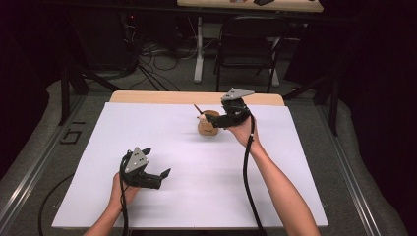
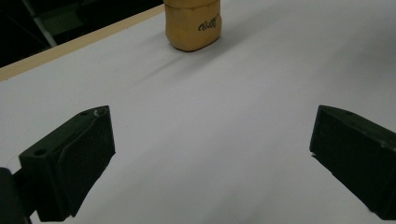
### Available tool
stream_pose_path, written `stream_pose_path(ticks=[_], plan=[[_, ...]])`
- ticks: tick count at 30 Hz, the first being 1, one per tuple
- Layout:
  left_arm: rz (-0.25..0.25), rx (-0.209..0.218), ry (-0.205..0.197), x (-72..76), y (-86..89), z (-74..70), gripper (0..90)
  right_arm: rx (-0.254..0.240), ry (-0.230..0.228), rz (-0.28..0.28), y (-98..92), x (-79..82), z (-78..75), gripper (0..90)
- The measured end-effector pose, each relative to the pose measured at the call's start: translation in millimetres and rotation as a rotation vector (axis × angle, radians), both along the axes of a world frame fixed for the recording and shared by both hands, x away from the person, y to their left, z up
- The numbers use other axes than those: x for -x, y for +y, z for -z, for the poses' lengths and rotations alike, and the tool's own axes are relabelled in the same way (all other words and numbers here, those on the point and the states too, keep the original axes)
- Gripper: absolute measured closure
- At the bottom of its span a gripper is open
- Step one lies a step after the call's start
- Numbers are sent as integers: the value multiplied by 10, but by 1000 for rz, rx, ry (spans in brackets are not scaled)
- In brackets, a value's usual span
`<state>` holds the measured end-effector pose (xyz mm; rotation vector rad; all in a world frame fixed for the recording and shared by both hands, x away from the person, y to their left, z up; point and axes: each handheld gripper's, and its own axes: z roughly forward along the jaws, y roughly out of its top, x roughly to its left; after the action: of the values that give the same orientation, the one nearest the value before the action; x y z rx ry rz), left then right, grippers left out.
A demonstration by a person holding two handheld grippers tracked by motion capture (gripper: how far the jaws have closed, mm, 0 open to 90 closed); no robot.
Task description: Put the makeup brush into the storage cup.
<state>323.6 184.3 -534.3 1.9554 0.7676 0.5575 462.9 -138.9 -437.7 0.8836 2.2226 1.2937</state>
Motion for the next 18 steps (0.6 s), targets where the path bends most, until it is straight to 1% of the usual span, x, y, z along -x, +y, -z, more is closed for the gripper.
stream_pose_path(ticks=[1, 3, 5, 9, 11, 15, 17, 18], plan=[[0, 6, 2, 0, -1, 3, 1, -6, 9, -4, -16, 27, 7, 142], [1, 1, 5, 1, -4, 3, 1, -10, 5, -10, -48, 89, 24, 125], [2, 6, 0, 7, -8, 0, 0, -13, 4, -18, -80, 157, 42, 101], [3, 11, -7, 18, -10, -9, 0, -32, -14, -25, -155, 300, 84, 49], [4, 10, -12, 21, -9, -13, 0, -43, -20, -26, -199, 362, 99, 37], [2, 22, -15, 38, -13, -22, 0, -62, -34, -30, -286, 488, 136, 9], [3, 28, -19, 49, -16, -29, 0, -73, -48, -30, -337, 564, 153, 5], [0, 28, -19, 54, -17, -31, 0, -86, -56, -28, -368, 615, 164, 2]])
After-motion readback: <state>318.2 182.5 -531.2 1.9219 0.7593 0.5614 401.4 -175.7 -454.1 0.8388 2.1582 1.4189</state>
